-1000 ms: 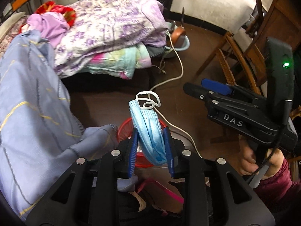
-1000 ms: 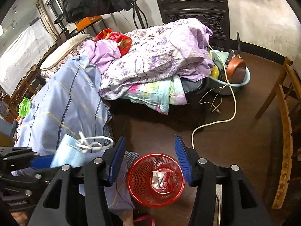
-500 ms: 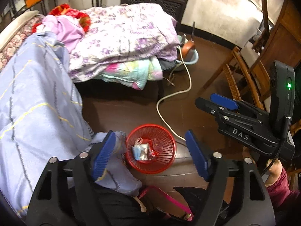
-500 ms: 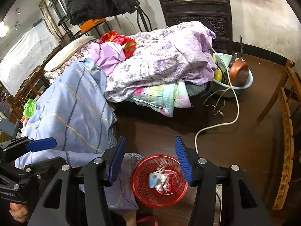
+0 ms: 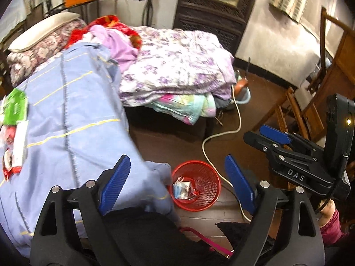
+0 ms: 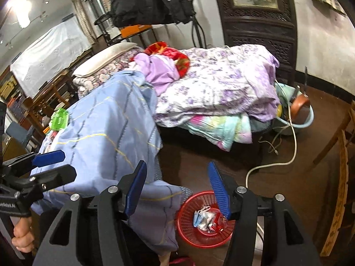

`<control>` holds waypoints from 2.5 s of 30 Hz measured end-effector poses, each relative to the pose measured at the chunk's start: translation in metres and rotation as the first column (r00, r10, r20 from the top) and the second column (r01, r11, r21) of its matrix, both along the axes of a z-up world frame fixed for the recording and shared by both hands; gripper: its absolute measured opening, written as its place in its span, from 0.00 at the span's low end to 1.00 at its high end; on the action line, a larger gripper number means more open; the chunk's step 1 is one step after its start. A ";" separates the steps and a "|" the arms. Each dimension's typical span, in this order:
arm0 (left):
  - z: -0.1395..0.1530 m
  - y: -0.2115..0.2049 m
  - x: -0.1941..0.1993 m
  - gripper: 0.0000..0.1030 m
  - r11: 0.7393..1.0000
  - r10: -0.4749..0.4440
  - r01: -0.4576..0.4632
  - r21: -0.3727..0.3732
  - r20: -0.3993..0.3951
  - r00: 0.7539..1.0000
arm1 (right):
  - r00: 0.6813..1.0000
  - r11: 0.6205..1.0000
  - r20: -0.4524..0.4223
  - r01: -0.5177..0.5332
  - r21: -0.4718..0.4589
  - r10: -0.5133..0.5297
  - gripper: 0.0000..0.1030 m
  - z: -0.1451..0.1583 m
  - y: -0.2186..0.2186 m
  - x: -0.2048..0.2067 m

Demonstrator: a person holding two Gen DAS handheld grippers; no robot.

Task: Collect trash
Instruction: 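Return both tools over the remaining trash on the bed, then grasp the red snack wrapper with the left tool while the right tool grasps the white medicine box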

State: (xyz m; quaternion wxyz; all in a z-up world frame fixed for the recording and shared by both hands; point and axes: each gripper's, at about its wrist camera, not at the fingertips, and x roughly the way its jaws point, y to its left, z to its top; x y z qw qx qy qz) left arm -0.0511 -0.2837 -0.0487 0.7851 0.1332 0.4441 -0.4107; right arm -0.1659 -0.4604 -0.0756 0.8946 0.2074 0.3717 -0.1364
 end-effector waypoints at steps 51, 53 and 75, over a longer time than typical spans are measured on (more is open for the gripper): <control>-0.053 0.273 0.214 0.84 0.795 0.607 -0.604 0.063 -0.065 0.792 | 0.919 0.919 -0.055 -0.393 -0.034 0.391 0.65 0.027 0.210 0.173; -0.057 0.272 0.216 0.84 0.788 0.614 -0.609 0.085 -0.051 0.787 | 0.918 0.918 -0.052 -0.395 -0.032 0.393 0.65 0.026 0.212 0.176; -0.066 0.299 0.202 0.93 0.792 0.587 -0.596 0.132 0.104 0.803 | 0.859 0.858 -0.055 -0.501 0.112 0.509 0.65 0.000 0.302 0.298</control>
